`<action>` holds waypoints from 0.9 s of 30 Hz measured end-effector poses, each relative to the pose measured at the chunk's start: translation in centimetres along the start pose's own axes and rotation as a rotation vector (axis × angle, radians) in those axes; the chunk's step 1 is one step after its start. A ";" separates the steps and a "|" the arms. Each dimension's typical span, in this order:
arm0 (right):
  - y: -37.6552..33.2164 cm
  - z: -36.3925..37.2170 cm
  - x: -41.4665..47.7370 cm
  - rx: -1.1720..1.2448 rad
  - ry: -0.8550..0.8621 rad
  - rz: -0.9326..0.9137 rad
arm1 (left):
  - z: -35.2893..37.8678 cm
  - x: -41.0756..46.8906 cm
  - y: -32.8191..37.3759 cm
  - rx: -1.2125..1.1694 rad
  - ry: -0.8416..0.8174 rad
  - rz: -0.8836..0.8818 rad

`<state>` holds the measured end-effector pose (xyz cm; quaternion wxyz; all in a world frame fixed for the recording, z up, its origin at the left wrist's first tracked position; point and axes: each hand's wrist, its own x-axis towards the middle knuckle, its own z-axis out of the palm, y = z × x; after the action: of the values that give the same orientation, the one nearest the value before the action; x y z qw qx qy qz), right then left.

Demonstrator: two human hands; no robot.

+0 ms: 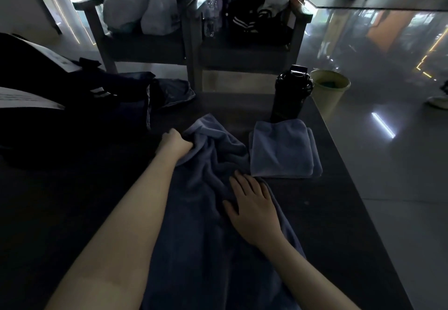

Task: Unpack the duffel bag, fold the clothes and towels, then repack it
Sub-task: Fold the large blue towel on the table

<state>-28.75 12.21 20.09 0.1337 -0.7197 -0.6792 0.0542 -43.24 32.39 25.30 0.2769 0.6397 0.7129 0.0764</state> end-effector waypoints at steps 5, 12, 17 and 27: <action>0.0 0.2 0.1 -0.016 0.046 0.004 | 0.8 0.6 1.5 0.061 -0.034 0.152; 0.0 0.3 0.0 -0.060 0.084 0.003 | -2.2 0.6 2.4 -0.143 0.521 0.304; 0.0 0.2 0.1 -0.071 0.124 0.000 | -4.3 2.1 3.0 0.028 0.551 0.343; 0.0 0.5 0.1 -0.056 0.121 0.023 | 0.0 1.3 -0.1 0.608 0.225 0.132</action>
<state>-28.83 12.34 19.63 0.1539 -0.7327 -0.6629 -0.0069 -43.42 33.60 24.87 -0.0128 0.7255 0.6861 -0.0519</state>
